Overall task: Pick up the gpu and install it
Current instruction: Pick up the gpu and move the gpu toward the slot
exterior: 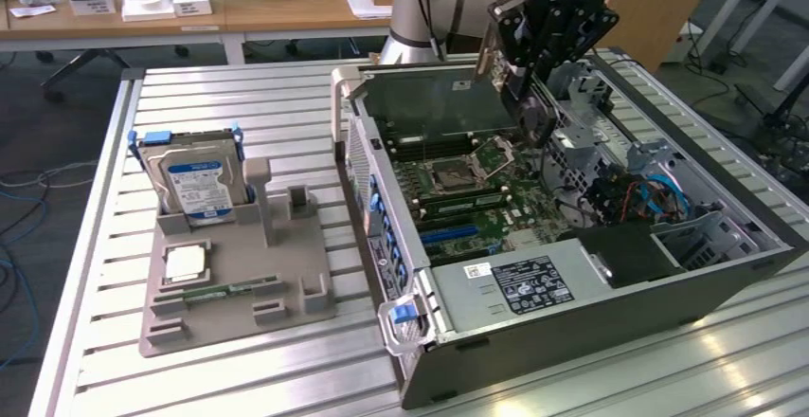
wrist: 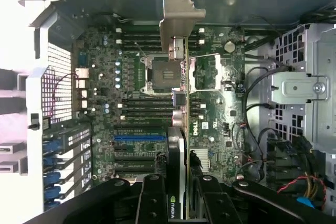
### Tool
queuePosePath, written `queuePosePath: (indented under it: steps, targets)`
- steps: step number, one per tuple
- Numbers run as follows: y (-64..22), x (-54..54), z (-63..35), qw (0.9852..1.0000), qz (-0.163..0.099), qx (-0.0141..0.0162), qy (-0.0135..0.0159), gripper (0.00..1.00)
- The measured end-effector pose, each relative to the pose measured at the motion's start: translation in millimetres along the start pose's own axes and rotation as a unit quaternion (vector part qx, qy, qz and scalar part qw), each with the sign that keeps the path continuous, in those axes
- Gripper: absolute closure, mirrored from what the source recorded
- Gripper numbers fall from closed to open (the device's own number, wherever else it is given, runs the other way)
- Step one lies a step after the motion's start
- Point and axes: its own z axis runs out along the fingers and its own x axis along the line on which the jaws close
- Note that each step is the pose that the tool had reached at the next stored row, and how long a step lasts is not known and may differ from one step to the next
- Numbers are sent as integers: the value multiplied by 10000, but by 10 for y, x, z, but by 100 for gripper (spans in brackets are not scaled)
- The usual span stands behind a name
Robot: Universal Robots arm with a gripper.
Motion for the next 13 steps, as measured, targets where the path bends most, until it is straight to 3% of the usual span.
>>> queuePosePath:
  steps: [13]
  targets:
    - [33, -427, 6, 10000, -1, 0, 0, 73]
